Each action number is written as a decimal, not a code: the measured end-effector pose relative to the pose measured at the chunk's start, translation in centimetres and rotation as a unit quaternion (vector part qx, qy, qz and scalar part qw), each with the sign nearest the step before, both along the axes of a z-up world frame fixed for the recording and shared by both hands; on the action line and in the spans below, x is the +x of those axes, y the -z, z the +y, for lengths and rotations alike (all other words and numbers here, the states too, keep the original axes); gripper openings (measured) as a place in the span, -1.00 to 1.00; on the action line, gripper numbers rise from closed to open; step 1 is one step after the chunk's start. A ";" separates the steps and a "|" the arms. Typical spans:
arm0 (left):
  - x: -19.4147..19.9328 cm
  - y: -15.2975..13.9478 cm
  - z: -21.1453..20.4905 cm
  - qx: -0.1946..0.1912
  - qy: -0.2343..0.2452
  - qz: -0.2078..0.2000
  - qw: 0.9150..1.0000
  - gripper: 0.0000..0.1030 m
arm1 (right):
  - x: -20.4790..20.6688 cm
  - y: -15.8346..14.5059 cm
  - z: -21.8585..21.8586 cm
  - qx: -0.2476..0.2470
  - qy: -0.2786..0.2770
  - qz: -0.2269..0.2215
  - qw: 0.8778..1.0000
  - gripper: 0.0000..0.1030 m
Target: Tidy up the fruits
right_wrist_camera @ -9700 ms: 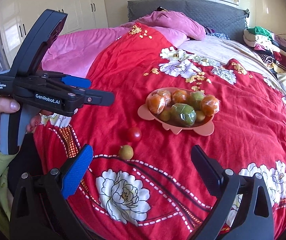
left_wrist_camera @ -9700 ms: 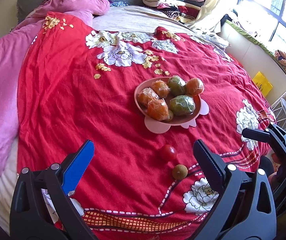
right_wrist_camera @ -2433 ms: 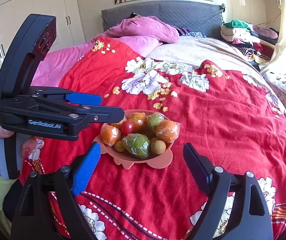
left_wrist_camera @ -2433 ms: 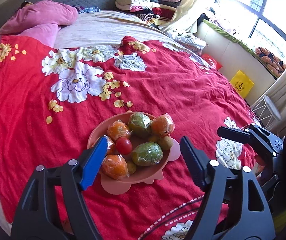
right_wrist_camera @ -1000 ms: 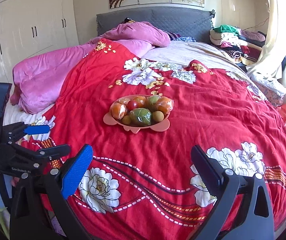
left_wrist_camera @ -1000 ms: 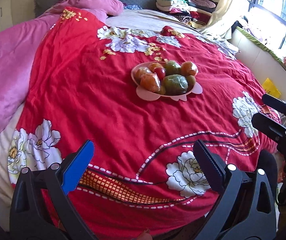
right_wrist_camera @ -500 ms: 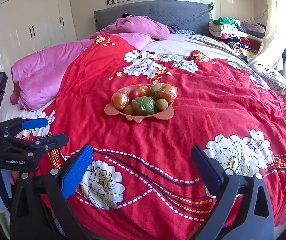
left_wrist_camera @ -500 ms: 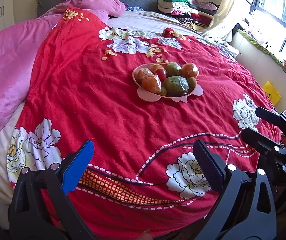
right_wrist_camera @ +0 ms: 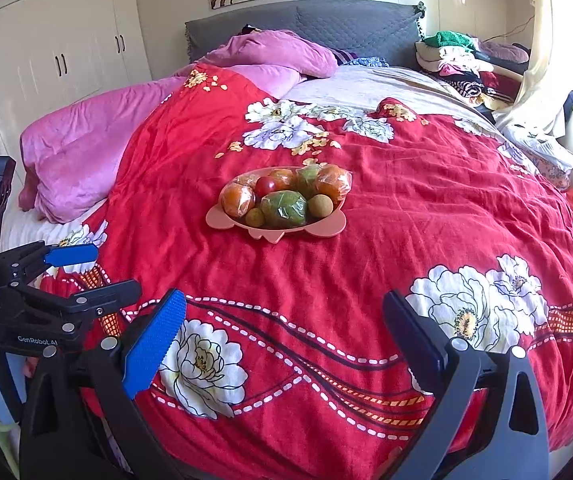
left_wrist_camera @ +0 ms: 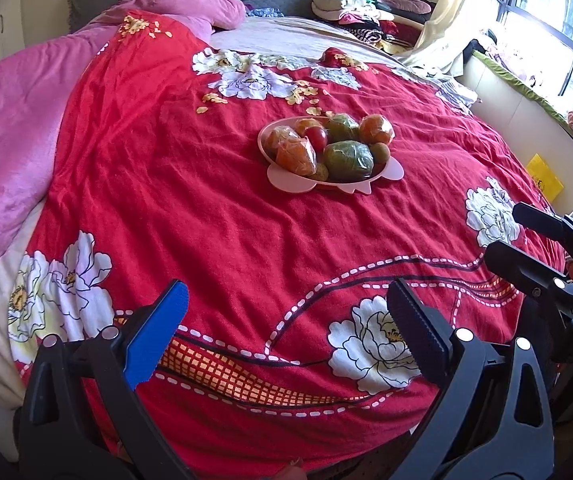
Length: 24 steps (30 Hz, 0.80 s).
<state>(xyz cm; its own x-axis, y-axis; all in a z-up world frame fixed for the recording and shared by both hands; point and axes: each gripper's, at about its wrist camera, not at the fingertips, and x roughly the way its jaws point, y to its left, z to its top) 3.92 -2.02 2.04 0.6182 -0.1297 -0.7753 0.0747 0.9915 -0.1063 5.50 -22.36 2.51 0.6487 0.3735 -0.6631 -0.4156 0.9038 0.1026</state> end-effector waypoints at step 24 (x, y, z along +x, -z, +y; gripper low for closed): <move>0.0 -0.2 0.1 0.000 -0.001 -0.002 1.000 0.81 | 0.0 0.2 0.0 -0.002 0.001 0.001 1.000 0.91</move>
